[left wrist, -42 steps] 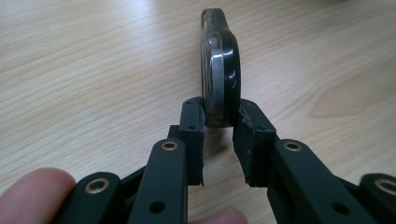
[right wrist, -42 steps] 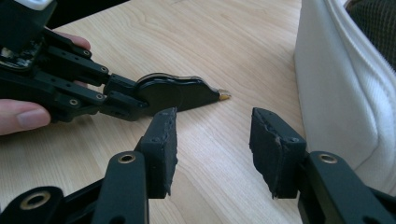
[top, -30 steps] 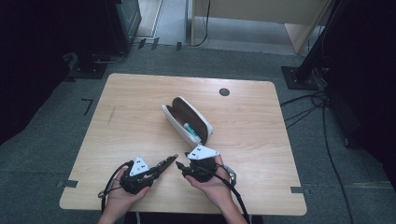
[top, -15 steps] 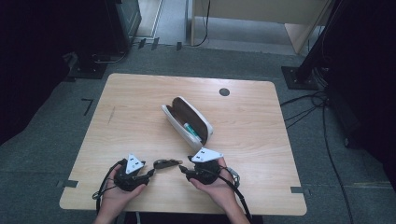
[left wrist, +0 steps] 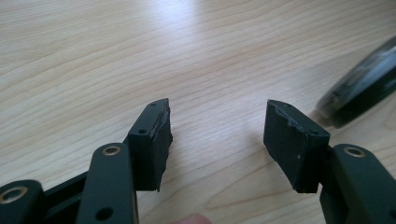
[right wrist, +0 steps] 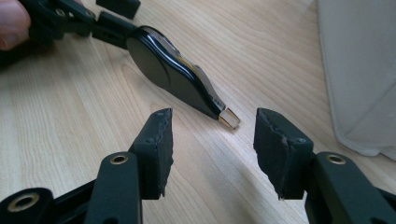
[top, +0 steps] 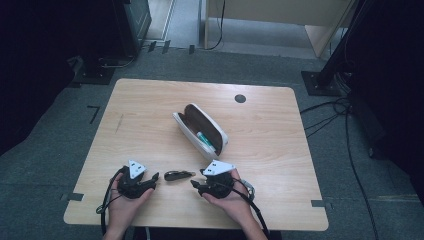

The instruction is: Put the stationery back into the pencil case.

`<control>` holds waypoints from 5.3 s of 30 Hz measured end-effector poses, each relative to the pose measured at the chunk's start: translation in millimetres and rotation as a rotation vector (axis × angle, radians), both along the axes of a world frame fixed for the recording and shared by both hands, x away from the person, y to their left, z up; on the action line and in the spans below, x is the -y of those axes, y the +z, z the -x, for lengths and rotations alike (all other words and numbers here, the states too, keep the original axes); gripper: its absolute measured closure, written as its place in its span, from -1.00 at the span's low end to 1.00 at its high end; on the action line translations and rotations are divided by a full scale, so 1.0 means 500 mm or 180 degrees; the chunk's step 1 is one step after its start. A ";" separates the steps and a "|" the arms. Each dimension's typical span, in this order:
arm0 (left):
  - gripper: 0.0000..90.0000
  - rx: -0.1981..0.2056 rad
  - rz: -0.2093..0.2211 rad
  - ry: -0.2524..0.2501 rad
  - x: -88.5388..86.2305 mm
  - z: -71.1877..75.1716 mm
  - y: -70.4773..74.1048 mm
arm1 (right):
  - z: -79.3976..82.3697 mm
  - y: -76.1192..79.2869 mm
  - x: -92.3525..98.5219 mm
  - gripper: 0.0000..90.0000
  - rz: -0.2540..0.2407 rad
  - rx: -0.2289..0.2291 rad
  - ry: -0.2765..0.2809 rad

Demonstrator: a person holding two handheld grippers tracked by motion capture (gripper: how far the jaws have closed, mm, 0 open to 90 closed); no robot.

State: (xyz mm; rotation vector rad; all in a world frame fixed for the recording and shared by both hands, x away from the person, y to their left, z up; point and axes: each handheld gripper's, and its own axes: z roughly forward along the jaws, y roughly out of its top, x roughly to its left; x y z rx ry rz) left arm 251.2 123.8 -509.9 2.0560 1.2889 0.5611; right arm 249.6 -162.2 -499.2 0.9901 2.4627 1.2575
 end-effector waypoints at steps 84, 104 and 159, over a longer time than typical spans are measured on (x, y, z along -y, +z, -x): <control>-0.94 -0.0093 -0.0012 0.0071 -0.072 0.006 -0.018 | -0.022 0.137 -0.009 0.74 -0.0138 0.0222 0.0008; -0.98 -0.0107 -0.0015 0.0057 -0.071 0.005 -0.019 | -0.056 0.203 0.040 0.74 -0.0200 0.0368 -0.0261; -0.98 -0.0108 -0.0025 0.0041 -0.071 0.005 -0.019 | -0.214 0.160 0.009 0.75 0.0050 0.0049 -0.0718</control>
